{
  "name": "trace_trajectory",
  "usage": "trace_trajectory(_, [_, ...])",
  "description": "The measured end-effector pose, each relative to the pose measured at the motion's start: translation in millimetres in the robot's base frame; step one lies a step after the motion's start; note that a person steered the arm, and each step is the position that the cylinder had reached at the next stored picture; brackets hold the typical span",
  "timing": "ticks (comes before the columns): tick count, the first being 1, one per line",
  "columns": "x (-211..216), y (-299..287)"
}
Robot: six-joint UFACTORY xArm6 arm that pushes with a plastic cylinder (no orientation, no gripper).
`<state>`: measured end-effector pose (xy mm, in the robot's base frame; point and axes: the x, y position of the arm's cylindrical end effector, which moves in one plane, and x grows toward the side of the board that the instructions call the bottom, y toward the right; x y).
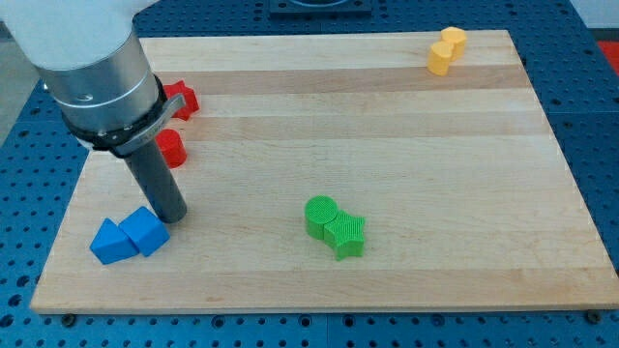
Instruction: Move the red circle towards the red star
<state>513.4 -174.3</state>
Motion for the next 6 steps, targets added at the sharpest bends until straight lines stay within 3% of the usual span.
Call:
trace_trajectory(4, [-80, -9])
trace_trajectory(6, [-100, -5])
